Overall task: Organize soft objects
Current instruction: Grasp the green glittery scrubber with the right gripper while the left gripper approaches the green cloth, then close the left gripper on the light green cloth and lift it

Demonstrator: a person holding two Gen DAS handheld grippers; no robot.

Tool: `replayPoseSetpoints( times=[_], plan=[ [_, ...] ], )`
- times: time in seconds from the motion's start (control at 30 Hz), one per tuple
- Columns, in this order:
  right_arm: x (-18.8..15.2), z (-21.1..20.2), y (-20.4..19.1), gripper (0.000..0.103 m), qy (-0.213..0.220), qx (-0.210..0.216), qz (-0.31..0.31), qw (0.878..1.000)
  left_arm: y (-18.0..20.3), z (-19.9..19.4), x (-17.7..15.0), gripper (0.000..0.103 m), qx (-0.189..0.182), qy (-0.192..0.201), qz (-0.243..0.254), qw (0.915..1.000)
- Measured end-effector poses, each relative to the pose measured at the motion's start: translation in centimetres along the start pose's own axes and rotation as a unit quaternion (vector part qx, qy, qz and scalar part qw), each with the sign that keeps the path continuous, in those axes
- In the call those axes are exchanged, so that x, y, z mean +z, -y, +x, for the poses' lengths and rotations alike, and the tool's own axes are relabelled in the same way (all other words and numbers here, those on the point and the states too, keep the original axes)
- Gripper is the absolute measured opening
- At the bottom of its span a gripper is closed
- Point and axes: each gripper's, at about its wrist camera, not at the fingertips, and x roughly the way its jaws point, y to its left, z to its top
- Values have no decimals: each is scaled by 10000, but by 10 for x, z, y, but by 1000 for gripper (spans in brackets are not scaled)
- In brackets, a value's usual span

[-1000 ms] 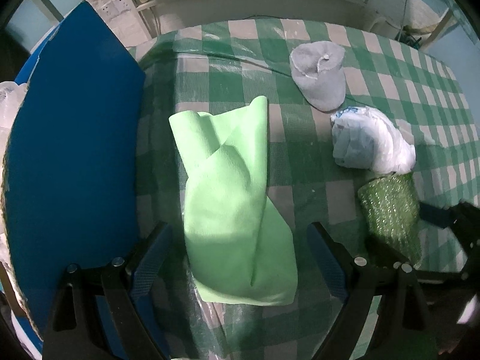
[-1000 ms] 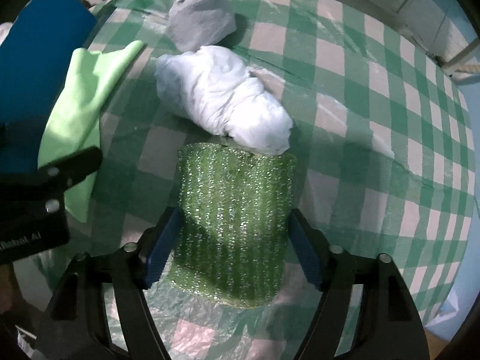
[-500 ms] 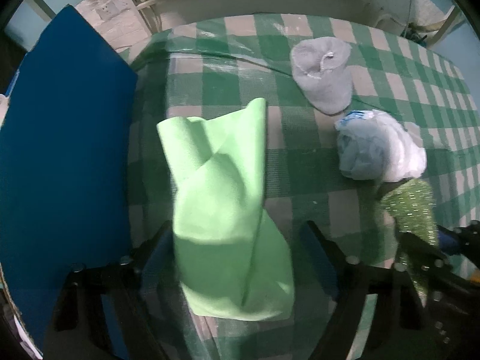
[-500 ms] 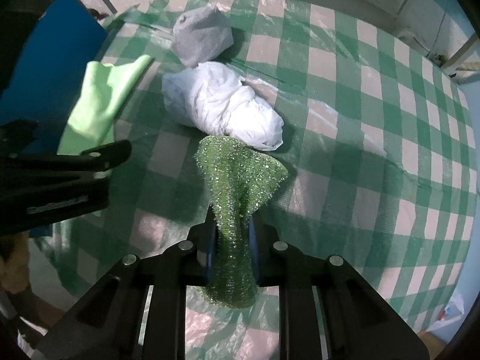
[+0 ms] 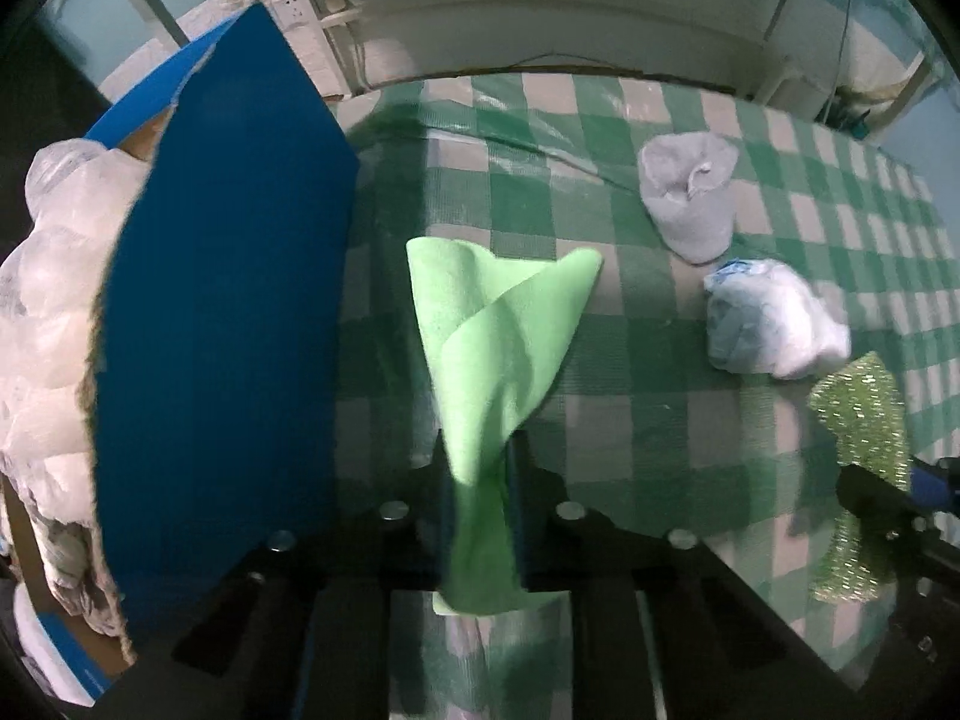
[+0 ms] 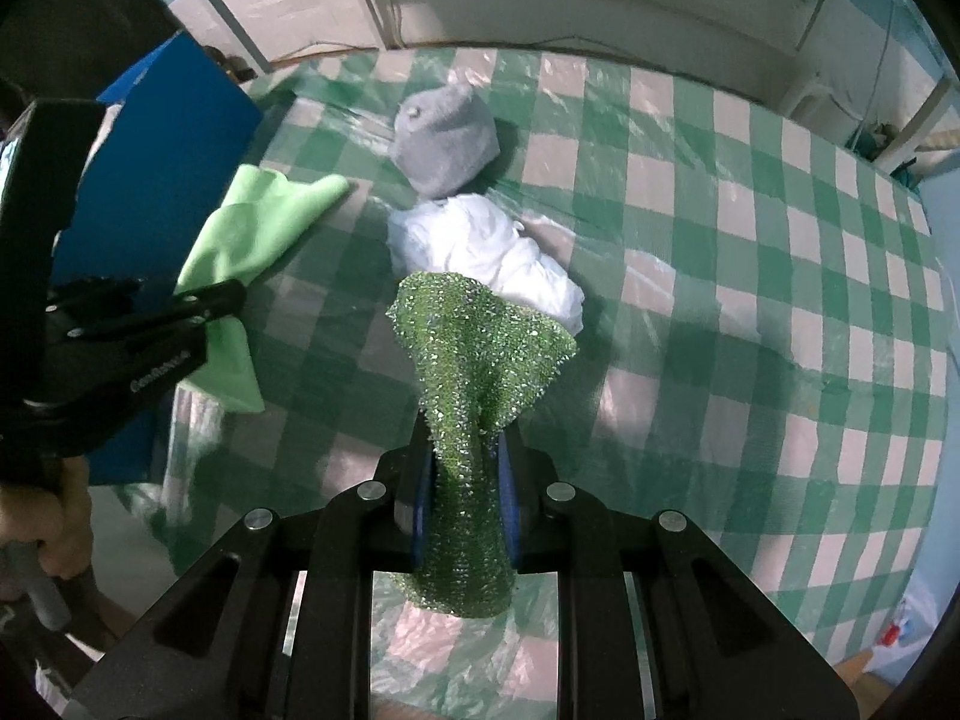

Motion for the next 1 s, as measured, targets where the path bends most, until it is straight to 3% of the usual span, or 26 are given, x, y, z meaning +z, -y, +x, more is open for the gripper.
replayPoseSetpoints(
  times=[0.5, 0.63, 0.67, 0.7, 0.73, 0.8, 0.9, 1.0],
  plan=[
    [6, -43, -7, 18, 440, -51, -121, 9989, 12, -64, -16, 11, -166, 624, 267, 9976],
    [6, -53, -8, 18, 541, -45, -105, 9985, 10, -70, -15, 11, -231, 580, 206, 9978],
    [6, -54, -8, 18, 546, -42, -97, 9985, 9, -68, -21, 13, -260, 515, 180, 9982],
    [7, -53, -9, 18, 548, -40, -85, 9985, 10, -60, -23, 23, -297, 443, 147, 9985],
    [8, -52, -9, 18, 558, -31, -76, 9984, 9, -56, -22, 39, -356, 392, 92, 9986],
    [7, -53, -10, 17, 557, -33, -83, 9984, 10, -48, -23, 56, -406, 358, 27, 9985],
    [7, -51, -9, 17, 526, -47, -93, 9986, 14, -39, -20, 57, -327, 316, 111, 9989],
    [7, -50, -8, 17, 507, -41, -86, 9987, 18, -29, -18, 69, -281, 197, 158, 9993]
  ],
)
